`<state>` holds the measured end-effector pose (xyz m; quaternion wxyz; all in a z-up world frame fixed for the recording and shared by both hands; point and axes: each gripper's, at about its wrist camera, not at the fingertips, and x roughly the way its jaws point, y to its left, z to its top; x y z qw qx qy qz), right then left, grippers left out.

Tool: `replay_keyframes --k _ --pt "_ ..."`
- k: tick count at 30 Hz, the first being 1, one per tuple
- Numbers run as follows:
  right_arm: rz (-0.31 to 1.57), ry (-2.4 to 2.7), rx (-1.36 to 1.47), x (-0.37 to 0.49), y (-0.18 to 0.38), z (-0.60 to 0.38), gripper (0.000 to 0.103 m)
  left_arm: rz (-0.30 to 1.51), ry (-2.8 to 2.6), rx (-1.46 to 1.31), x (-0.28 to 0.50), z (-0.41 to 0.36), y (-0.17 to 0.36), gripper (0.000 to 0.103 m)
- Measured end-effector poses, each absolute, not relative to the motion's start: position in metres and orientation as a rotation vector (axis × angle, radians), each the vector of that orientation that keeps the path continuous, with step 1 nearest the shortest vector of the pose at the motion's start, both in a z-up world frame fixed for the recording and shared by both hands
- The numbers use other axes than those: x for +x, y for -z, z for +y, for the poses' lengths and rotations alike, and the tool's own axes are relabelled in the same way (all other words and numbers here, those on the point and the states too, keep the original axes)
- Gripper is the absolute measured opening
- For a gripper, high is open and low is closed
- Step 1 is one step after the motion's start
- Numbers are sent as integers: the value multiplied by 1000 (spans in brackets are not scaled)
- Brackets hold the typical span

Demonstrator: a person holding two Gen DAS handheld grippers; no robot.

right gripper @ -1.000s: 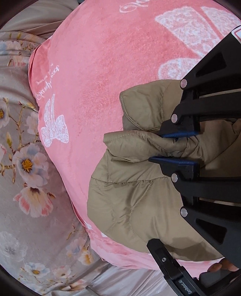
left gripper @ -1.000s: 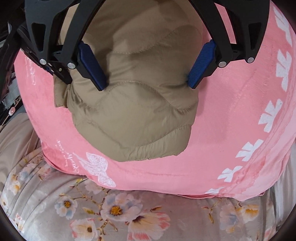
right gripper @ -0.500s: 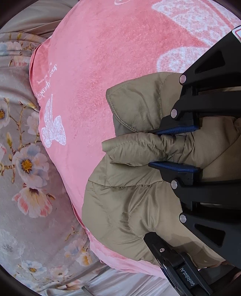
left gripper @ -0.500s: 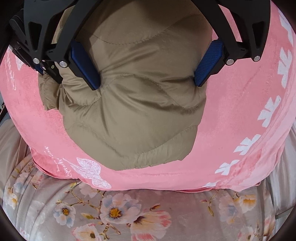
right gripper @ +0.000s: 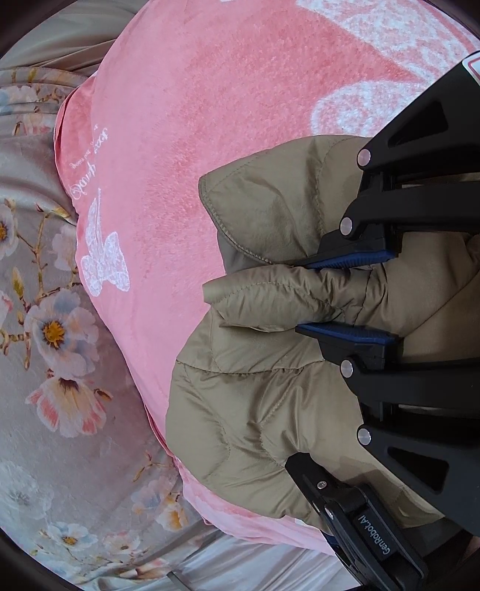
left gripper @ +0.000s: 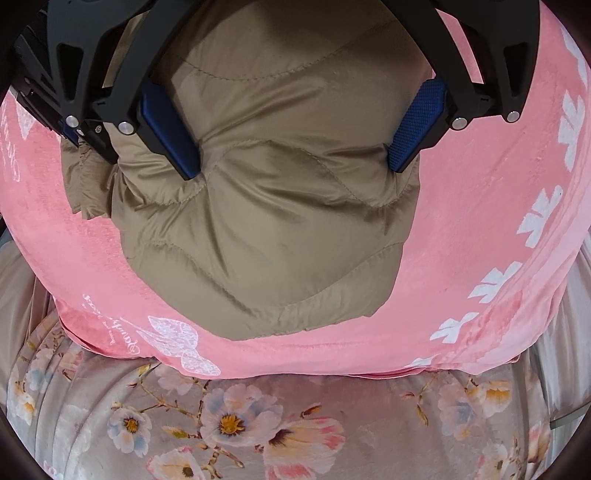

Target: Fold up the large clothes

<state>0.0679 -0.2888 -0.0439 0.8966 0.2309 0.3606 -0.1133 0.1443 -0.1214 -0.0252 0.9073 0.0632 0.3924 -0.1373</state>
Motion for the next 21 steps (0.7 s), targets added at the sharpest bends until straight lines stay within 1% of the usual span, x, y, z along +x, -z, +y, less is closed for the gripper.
replay_keyframes --k 21 --pt "727 237 487 70 48 -294 24 771 264 144 147 -126 34 98"
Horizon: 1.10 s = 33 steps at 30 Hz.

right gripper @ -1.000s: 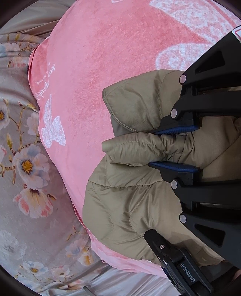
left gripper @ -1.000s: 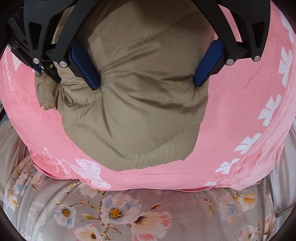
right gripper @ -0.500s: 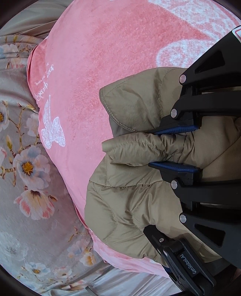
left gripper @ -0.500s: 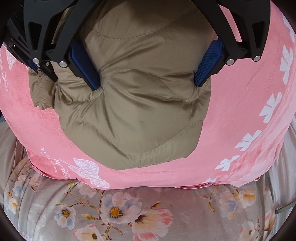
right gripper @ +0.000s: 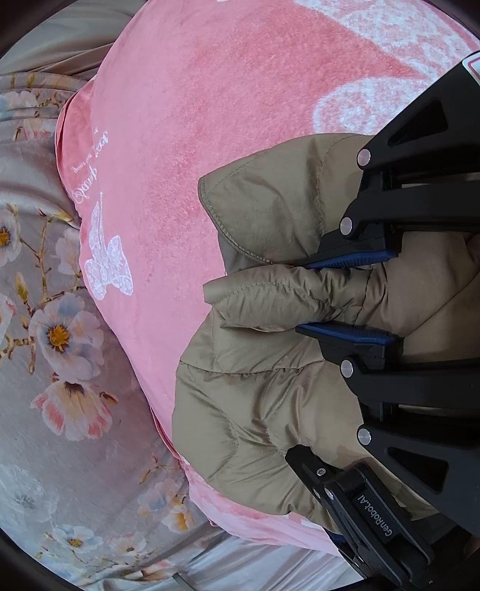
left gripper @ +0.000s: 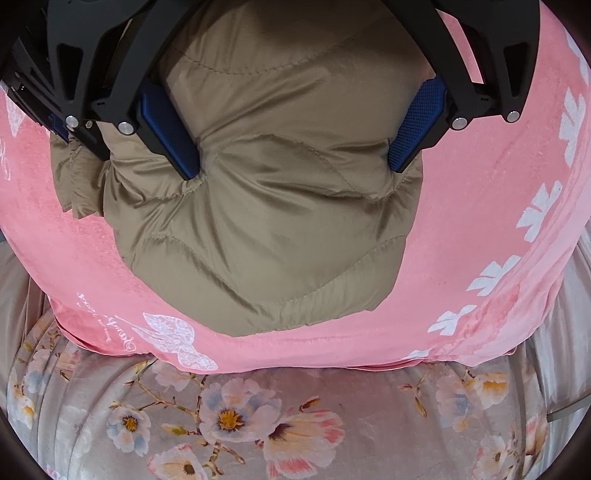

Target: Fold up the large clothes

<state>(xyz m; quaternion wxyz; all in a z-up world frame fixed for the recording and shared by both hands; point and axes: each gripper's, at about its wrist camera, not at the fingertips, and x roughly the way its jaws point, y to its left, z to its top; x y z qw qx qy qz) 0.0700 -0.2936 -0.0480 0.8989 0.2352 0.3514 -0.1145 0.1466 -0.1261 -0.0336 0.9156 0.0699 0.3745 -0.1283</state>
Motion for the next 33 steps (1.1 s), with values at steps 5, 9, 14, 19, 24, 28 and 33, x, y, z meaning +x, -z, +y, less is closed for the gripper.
replay_keyframes --k 5,9,14,19,24,28,33 --pt "708 238 492 71 48 -295 24 769 265 141 146 -126 34 98" --pt "685 213 526 66 50 -298 26 769 289 107 147 -121 30 98" --pt "681 143 690 54 53 -324 37 827 361 42 134 -90 16 98" --pt "643 295 608 -4 19 -330 31 892 404 -20 96 -50 1 98" --pt "587 272 427 -32 -7 -289 17 934 370 50 62 -47 1 98" --pt "667 238 313 -19 8 -250 16 973 397 48 50 -50 9 98" --pt "697 259 302 -20 36 -242 17 991 406 61 50 -50 24 98"
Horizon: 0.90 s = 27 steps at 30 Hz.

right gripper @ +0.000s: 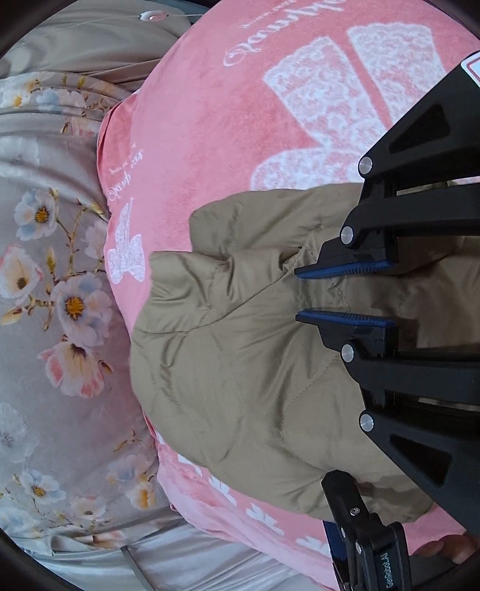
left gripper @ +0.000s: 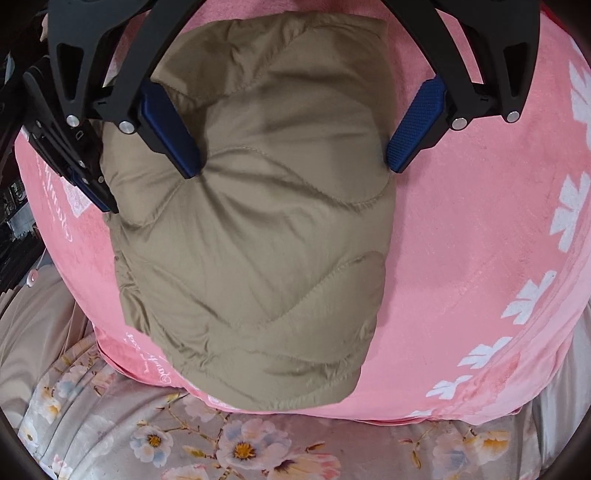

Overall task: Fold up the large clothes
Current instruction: 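Fold the jacket bundle over with the right gripper toward the left gripper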

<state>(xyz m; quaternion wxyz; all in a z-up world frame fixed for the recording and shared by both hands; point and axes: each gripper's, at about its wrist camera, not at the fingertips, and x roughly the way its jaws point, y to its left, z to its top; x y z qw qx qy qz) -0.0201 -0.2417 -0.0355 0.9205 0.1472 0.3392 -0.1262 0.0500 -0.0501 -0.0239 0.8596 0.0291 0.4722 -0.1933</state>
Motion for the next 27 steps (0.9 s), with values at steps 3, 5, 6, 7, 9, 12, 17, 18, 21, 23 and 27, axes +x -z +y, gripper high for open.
replay_keyframes --k 3,5,6,7,9,12,17,18,21,23,27 --pt "709 263 275 -17 44 -239 17 980 388 100 50 -57 29 98" --pt "699 272 260 -19 49 -237 17 974 378 121 50 -61 32 98" --pt "688 278 256 -21 52 -235 17 975 379 124 50 -61 33 98" --pt "679 282 250 -22 54 -233 17 976 382 127 51 -61 34 98" --pt "670 296 229 -22 57 -230 17 981 388 126 52 -61 37 98" --pt "674 298 222 -22 58 -229 18 980 389 126 54 -60 38 98" --pt "676 297 227 -20 58 -228 18 975 383 133 57 -60 41 98" --pt "675 297 226 -20 58 -228 18 974 383 133 56 -61 41 98" --pt "676 298 225 -20 58 -228 18 972 384 133 56 -61 42 98" --pt "676 297 226 -21 58 -229 18 969 383 133 56 -62 43 98" --pt "675 296 227 -21 58 -229 18 961 380 135 53 -64 44 98"
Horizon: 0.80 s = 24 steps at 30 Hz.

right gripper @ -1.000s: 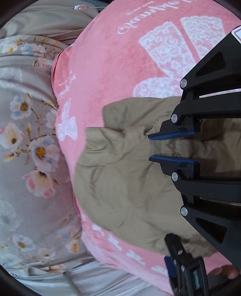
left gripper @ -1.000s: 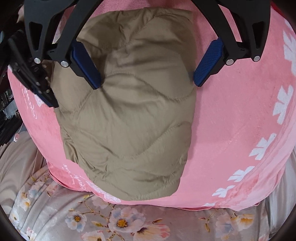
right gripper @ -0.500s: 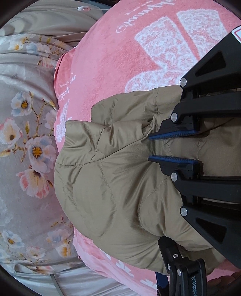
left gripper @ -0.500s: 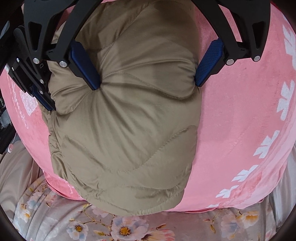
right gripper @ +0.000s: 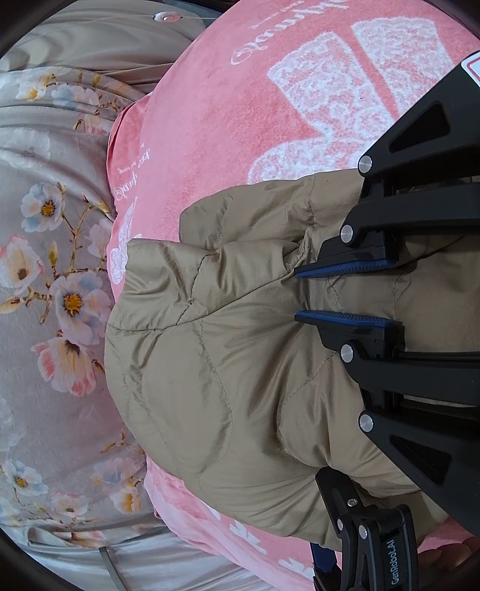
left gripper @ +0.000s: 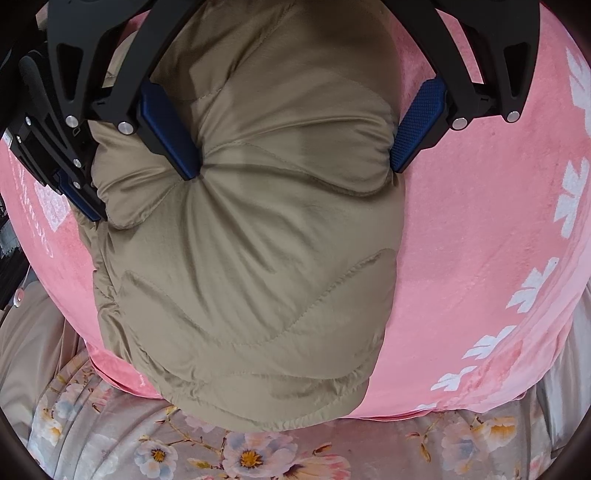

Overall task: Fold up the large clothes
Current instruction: 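Fold the jacket bundle over with the right gripper toward the left gripper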

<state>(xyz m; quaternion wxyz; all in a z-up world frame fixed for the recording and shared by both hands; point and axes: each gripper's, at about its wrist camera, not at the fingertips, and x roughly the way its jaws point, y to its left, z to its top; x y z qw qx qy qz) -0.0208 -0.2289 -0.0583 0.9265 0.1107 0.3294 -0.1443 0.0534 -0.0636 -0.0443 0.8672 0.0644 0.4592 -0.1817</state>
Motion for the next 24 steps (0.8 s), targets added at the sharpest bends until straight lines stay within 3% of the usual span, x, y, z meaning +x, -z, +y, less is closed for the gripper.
replay_keyframes --k 14,16,17,18,20,24 --pt "660 225 335 -29 55 -247 20 1044 413 64 59 -53 36 98" --pt "714 224 372 -34 44 -257 42 1082 453 -53 65 -33 26 98" --pt "719 228 392 -38 38 -262 70 1068 488 -145 69 -18 17 98" --pt "697 229 420 -45 30 -269 83 1054 503 -213 74 -5 11 98" --pt "633 249 463 -58 15 -289 86 1048 501 -321 89 14 4 98" --pt "691 210 650 -45 31 -338 86 1101 489 -409 126 20 10 98"
